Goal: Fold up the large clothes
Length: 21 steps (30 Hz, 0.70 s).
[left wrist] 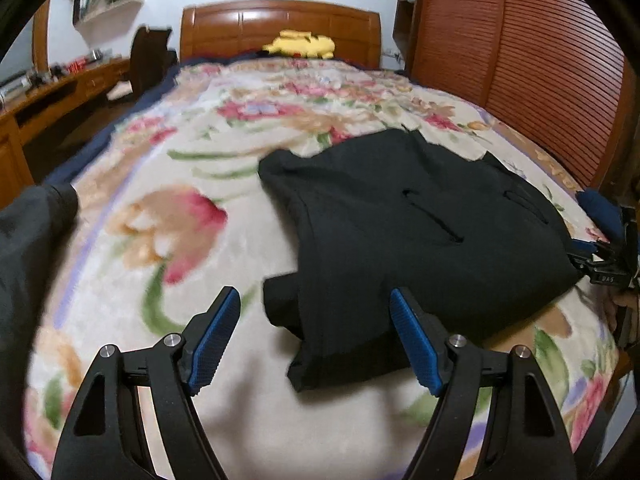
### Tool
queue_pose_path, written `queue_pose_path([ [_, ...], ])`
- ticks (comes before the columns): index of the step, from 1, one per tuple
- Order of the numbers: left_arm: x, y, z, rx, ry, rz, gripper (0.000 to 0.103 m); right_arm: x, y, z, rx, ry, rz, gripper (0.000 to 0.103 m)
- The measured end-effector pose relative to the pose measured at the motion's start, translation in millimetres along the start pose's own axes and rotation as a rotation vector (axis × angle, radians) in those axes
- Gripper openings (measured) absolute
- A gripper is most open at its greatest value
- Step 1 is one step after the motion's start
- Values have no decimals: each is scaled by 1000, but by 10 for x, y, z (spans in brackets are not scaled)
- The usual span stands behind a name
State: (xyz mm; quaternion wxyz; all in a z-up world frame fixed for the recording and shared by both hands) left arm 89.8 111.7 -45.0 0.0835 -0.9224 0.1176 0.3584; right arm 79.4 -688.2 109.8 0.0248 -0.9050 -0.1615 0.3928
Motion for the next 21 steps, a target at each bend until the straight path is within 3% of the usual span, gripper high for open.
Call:
queue_pose_path([
  [4, 126, 10, 66, -34, -41, 67, 67, 47, -53, 8, -30, -15, 27, 84],
  [7, 155, 51, 81, -41, -67, 82, 57, 44, -44, 4, -20, -28, -8, 77],
  [9, 176, 85, 110, -53, -86, 121, 36, 41, -43, -2, -17, -36, -26, 70],
  [10, 187, 113, 123, -54, -91, 143, 31, 32, -50, -1, -20, -36, -34, 67],
  [12, 168, 170, 132, -32, -89, 139, 13, -3, -86, 4, -38, -23, -31, 48],
  [13, 146, 191, 125, -26, -85, 136, 10, -19, -126, 12, -55, -21, -23, 43],
  [15, 72, 212, 101, -27, -76, 135, 7, -55, -179, 20, -84, -7, 4, 24],
  [17, -22, 224, 75, -24, -61, 132, 6, -109, -178, 15, -89, 4, 8, 15],
  [21, -226, 263, 66, -9, -30, 117, 6, -251, -145, 15, -93, 21, -11, 8],
])
Point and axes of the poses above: each gripper's, at about its wrist camera, not at the fingertips, and x roughly the way its jaws point, y to its right, z to its underside, the point moved 4 cm from there along x, roughly the way its jaws point, and after that the axes turned 15 degrees about x, right-handed, at the moved point
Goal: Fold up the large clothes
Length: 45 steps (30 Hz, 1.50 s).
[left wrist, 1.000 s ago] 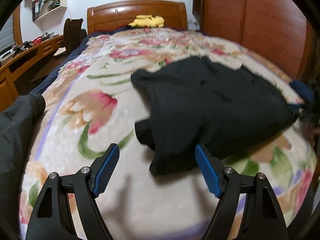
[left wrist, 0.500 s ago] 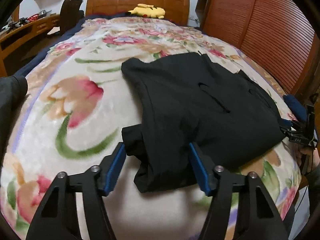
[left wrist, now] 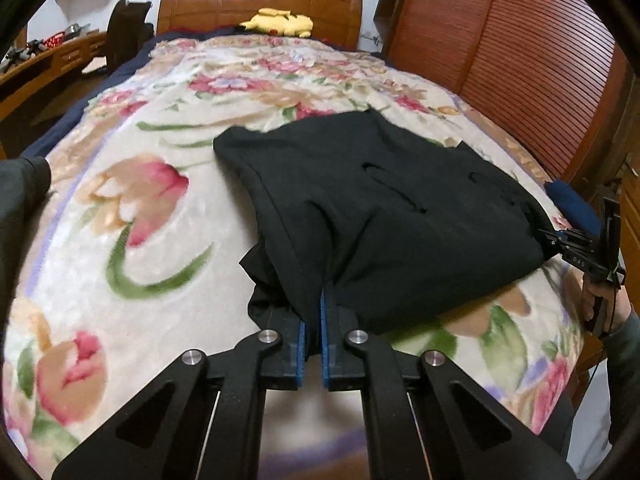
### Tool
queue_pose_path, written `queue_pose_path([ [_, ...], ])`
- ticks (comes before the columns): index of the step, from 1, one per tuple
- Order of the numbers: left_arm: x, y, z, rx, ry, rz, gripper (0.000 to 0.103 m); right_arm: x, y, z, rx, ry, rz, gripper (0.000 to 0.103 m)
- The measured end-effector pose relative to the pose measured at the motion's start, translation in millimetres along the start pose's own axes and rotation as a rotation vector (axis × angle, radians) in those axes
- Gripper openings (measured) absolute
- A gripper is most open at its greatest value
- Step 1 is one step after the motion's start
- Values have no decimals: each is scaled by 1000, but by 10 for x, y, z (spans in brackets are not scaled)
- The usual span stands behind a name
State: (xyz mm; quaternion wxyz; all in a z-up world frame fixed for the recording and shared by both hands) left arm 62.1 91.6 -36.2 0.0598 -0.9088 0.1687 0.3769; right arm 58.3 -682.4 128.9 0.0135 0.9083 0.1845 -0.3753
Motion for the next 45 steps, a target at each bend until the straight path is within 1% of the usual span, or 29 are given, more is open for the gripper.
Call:
queue_pose_path([
  [3, -150, 71, 44, 16, 21, -13, 6, -143, -14, 36, -12, 19, -7, 7],
  [6, -304, 139, 133, 24, 36, -8, 6, -321, 9, 103, -14, 31, -25, 6],
  [8, -442, 215, 205, 41, 50, -13, 6, -451, 32, 178, -18, 31, -40, 6],
  [13, -746, 355, 351, 59, 74, 0, 5, -818, 33, 373, -29, 52, -66, 6],
  [16, -928, 395, 450, 53, 87, 10, 5, -1045, 27, 473, -31, 61, -92, 6],
  [18, -994, 406, 540, 48, 81, 10, 5, -1147, 36, 540, -30, 60, -107, 7],
  [20, -972, 453, 585, 69, 64, -16, 7, -1165, 69, 581, -19, 47, -111, 7],
  [23, -945, 493, 610, 89, 58, -70, 8, -1090, 71, 615, -33, 41, -72, 8],
  [25, -957, 496, 621, 85, 54, -96, 13, -1060, 71, 593, -21, 44, -53, 11],
  [26, -979, 493, 616, 86, 61, -114, 20, -1058, 65, 593, -12, 46, -36, 18],
  [27, -1021, 501, 622, 89, 74, -126, 30, -1065, 62, 582, -3, 50, -16, 24],
  [28, -1063, 507, 619, 91, 88, -129, 36, -1083, 61, 575, 3, 62, 1, 27],
  [29, -1119, 515, 606, 92, 108, -133, 45, -1105, 39, 565, 7, 78, 11, 36],
  [30, -1159, 515, 603, 93, 120, -140, 51, -1130, 15, 561, 12, 97, 19, 49],
  [31, -1206, 519, 592, 95, 134, -152, 55, -1169, 7, 561, 19, 117, 28, 54],
  [32, -1252, 529, 573, 95, 150, -161, 69, -1204, 7, 555, 27, 133, 35, 58],
  [33, -1297, 542, 549, 90, 171, -161, 82, -1236, -3, 559, 37, 144, 35, 58],
  [35, -1356, 574, 497, 76, 202, -147, 87, -1277, -48, 565, 56, 160, 18, 58],
  [37, -1376, 619, 431, 69, 221, -142, 87, -1310, -143, 591, 55, 170, -12, 58],
  [41, -1342, 740, 263, 85, 256, -175, 87, -1280, -448, 624, 9, 193, -48, 58],
  [45, -1288, 823, 139, 70, 273, -169, 87, -1097, -776, 652, -20, 167, -106, 58],
])
Point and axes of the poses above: each gripper's, at about its wrist camera, not at the fingertips, and x roughly the way its jaws point, y to its right, z to its underside, the point moved 4 cm from there along x, roughly the way its jaws point, and after that the axes turned 15 degrees about x, right-handed, at the moved point
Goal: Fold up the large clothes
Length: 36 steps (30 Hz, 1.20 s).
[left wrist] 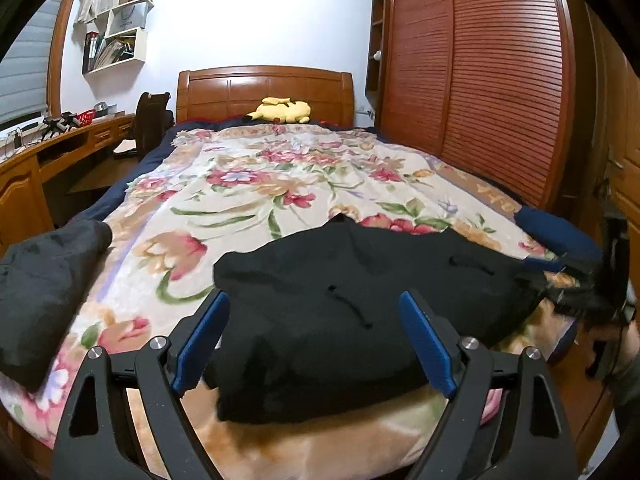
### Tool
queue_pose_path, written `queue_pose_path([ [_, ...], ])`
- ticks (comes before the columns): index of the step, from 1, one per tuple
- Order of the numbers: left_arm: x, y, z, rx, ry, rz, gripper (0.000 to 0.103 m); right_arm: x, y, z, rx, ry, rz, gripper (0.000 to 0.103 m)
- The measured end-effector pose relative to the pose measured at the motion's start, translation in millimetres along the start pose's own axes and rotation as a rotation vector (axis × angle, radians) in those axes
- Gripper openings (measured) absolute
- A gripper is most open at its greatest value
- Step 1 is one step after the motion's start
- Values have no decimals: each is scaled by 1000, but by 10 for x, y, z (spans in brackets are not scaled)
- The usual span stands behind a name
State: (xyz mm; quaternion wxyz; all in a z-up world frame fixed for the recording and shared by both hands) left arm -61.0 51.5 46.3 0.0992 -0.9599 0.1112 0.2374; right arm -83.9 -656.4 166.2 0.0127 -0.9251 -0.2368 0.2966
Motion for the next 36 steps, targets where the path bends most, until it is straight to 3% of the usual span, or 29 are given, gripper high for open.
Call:
queue_pose_path([
  [6, 75, 149, 2, -7, 12, 13, 87, 372, -233, 56, -4, -36, -35, 58],
  [12, 181, 280, 99, 10, -8, 36, 87, 785, -205, 334, -57, -118, 11, 58],
  [20, 81, 404, 54, 77, 16, -3, 87, 686, -252, 144, -14, -105, 11, 58],
  [28, -6, 300, 70, 43, 33, -15, 87, 673, -567, 162, -27, -78, -91, 58],
  [32, 44, 208, 103, 1, 16, -4, 87, 894, -682, 317, -71, -138, -69, 58],
  [36, 81, 162, 130, -27, 9, 7, 87, 941, -622, 386, -48, -132, -84, 58],
])
Point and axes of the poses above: each gripper's, at about its wrist camera, not at the fingertips, and x roughly the way its jaws point, y to its right, z to its underside, the point moved 4 cm from there along x, roughly the way its jaws point, and after that the axes turned 15 degrees about x, right-handed, at the moved point
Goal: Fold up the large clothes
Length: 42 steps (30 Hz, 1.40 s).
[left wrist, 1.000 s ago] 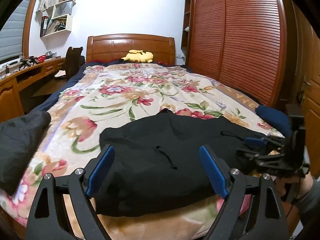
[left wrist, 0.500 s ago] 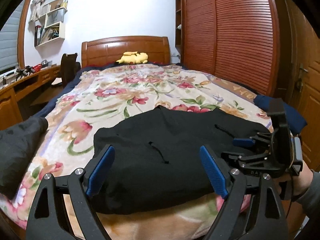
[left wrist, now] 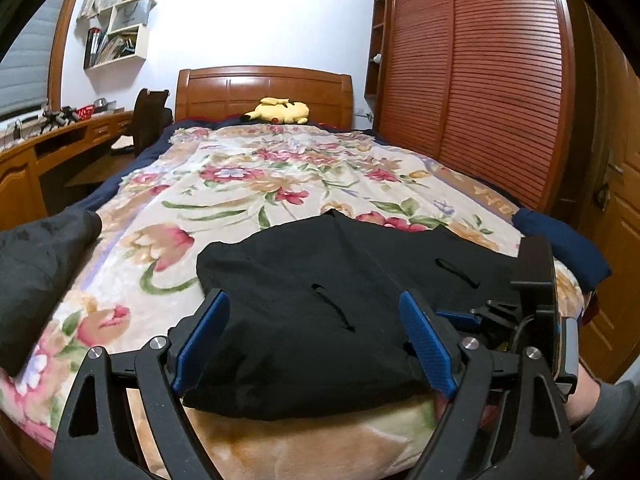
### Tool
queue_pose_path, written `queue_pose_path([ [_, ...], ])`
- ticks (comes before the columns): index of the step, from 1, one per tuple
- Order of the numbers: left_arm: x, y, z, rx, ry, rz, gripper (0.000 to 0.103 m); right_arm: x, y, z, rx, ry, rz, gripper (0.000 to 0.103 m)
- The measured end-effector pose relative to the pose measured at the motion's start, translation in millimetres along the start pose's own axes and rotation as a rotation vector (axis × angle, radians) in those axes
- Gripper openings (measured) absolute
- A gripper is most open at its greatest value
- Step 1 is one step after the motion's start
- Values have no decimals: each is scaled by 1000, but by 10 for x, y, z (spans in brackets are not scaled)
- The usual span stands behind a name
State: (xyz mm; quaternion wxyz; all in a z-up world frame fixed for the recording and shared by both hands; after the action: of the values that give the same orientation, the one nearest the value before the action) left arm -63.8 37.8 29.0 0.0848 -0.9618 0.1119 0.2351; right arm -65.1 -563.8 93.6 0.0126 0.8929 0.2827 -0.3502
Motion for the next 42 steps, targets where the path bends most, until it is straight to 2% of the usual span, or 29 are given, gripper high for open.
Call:
queue_pose_path([
  [8, 121, -17, 48, -21, -35, -8, 87, -345, 168, -63, 21, 30, 41, 58],
  [12, 243, 43, 74, -13, -70, -1, 87, -628, 443, -62, 23, 63, 110, 58],
  [15, 332, 107, 84, -20, -85, 33, 87, -802, 686, -86, 37, 81, 169, 58],
  [21, 533, 271, 102, 19, -142, 31, 87, -1023, 983, -125, 83, 87, 210, 58],
  [25, 655, 396, 130, 58, -180, 31, 87, -1031, 1052, -109, 110, 80, 223, 58],
  [27, 725, 462, 159, 83, -206, 39, 87, -998, 1100, -98, 141, 71, 227, 66],
  [33, 901, 644, 271, 171, -283, 27, 87, -938, 1307, -69, 201, 31, 270, 70],
  [36, 927, 644, 295, 173, -297, 26, 87, -912, 1409, -59, 256, 17, 239, 77],
  [42, 913, 631, 316, 157, -300, 42, 87, -805, 1450, -38, 304, -33, 190, 79],
])
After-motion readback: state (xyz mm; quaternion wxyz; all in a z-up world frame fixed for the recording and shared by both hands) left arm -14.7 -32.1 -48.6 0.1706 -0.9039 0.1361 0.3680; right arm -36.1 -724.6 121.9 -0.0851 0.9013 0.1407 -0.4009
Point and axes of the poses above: each gripper's, at about its wrist camera, not at the fingertips, and x roughly the way its jaws point, y to its right, z to its underside, the point moved 4 cm from there along x, roughly the way its jaws point, and after that the axes turned 15 degrees about x, right-handed, at the moved point
